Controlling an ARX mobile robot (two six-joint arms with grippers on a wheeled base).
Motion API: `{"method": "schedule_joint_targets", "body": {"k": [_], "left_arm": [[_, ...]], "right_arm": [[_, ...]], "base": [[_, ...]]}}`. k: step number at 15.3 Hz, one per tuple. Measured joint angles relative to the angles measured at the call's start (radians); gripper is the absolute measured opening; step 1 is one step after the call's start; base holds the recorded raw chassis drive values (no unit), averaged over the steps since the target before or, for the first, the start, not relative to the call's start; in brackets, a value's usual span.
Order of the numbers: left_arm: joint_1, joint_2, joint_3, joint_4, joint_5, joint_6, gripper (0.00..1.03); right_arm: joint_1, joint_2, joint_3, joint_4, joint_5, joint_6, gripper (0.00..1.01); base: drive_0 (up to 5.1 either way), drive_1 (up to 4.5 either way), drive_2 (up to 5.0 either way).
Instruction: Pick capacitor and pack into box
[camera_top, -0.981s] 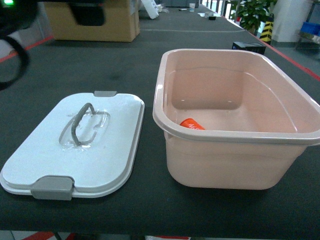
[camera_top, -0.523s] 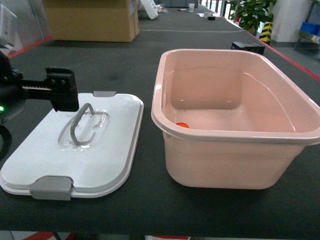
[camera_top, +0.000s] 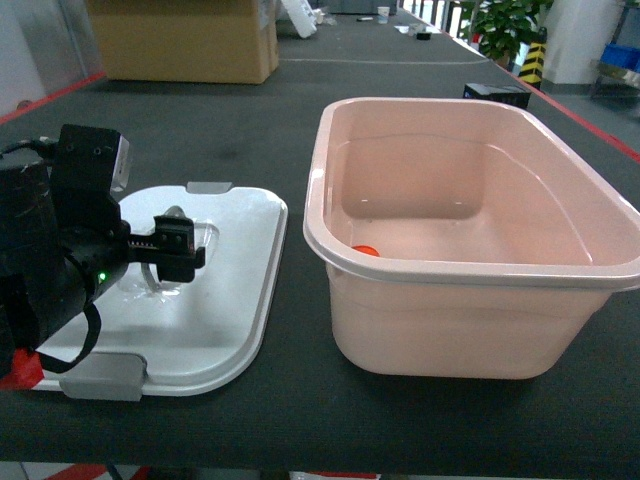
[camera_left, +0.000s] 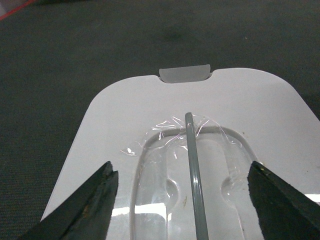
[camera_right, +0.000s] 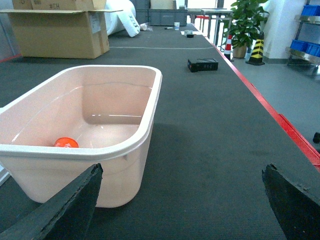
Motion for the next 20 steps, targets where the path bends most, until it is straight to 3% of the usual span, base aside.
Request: {"method": "schedule_joint_targets", "body": {"k": [6,9,12,13,16,20], "left_arm": [[0.010,0.008,0.015,-0.049,0.019,-0.024,0.05],[0.023,-0.029,0.009,-0.085,0.014,-0.027,0.02],[0.076,-0.202,0.011,-0.179,0.004,-0.027,0.02],[0.066,-0.340,0.040,-0.254,-0.039,-0.028,0.02],[-0.034,-0.453,0.107,-0.364,-0.090,-0.047,0.02],[-0.175,-0.425,0.265,-0.520,-0.152,-0.082,0.02]], "right_arm": [[0.000,0.000,0.000,0.000,0.000,0.000,0.98],[0.000,0.000,0.000,0.000,0.000,0.000,0.98],[0.000,0.000,0.000,0.000,0.000,0.000,0.98],[0.000,0.000,0.000,0.000,0.000,0.000,0.98],[0.000,0.000,0.000,0.000,0.000,0.000,0.98],[0.000,0.000,0.000,0.000,0.000,0.000,0.98]], "base": [[0.0,0.00,0.0],[0.0,0.00,0.0],[0.0,0.00,0.0],[0.0,0.00,0.0],[0.0,0.00,0.0],[0.0,0.00,0.0]]}}
